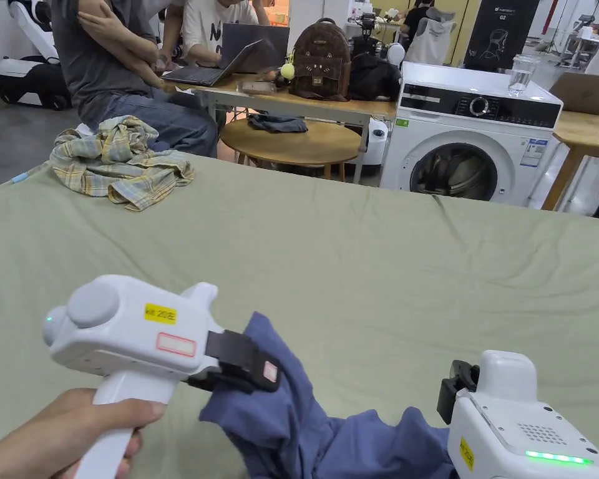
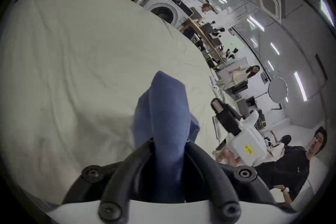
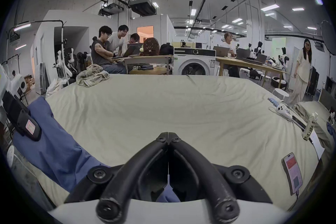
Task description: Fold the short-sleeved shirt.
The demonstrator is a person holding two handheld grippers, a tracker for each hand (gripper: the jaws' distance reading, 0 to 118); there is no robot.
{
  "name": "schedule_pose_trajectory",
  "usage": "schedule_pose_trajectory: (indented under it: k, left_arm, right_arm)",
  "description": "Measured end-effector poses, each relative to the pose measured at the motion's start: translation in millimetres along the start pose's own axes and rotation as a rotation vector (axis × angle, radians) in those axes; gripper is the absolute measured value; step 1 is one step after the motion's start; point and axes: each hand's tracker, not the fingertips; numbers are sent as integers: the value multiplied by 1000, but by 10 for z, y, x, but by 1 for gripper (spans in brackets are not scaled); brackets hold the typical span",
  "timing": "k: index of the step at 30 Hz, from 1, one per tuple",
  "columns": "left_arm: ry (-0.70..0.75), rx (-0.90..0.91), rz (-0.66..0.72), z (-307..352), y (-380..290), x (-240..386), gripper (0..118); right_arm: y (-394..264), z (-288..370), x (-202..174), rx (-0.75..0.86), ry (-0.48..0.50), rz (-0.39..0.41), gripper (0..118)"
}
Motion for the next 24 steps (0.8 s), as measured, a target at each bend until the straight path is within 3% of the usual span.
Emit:
schedule_pose_trajectory:
  k: [6, 18, 21, 24]
  left_arm:
    - [-54, -77, -2, -653, 25, 542, 7]
    - [166, -265, -21, -2292, -143, 648, 7]
    - [159, -254, -3, -2331, -161, 579, 21]
    - [61, -256, 37, -2200, -131, 569, 47]
  right_arm:
    - [5, 55, 137, 7, -22, -9, 0]
    - [-36, 205, 475, 2, -93, -39, 0]
    - [-50, 228, 530, -2, -103, -46, 0]
    - [-57, 239, 546, -4, -110, -42, 0]
